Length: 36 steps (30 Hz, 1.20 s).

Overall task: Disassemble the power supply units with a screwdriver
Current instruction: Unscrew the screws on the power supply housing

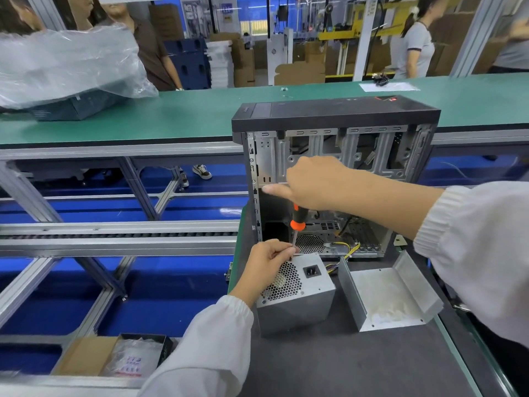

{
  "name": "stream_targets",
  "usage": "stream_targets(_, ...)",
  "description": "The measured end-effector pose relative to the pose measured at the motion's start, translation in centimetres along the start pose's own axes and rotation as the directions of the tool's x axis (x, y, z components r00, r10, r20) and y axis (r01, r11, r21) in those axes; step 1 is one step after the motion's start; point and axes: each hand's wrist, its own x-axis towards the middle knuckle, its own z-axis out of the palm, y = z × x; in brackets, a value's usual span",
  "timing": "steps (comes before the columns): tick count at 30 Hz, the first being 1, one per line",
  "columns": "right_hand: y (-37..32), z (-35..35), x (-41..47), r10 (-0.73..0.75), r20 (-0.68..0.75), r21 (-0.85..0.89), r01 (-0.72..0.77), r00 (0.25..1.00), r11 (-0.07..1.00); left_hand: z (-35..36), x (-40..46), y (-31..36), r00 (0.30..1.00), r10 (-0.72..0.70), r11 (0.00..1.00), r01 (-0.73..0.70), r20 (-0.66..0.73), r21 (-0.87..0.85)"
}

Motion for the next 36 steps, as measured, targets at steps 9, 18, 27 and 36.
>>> stream_targets(9,0.5,1.4,0.6,0.155,-0.106,-0.110,-0.166,0.982,0.980,0.6,0.5,-0.8,0.996,0.035,0.999,-0.033,-0.078,0.027)
stream_targets(18,2.5,0.9,2.2,-0.502,-0.067,-0.333,0.456,0.862,0.826,0.5,0.0,-0.6,0.999,0.045,0.987,-0.048,-0.023,-0.156)
stream_targets(27,-0.1,0.5,1.9,-0.396,-0.160,-0.299,0.338,0.904,0.893,0.7,-0.2,-0.7,0.989,0.048,0.984,-0.070,-0.137,-0.162)
stream_targets(36,-1.6,0.2,1.7,-0.163,-0.036,-0.293,0.146,0.986,0.945,1.1,-0.4,0.1,0.988,0.006,0.990,-0.027,-0.153,-0.137)
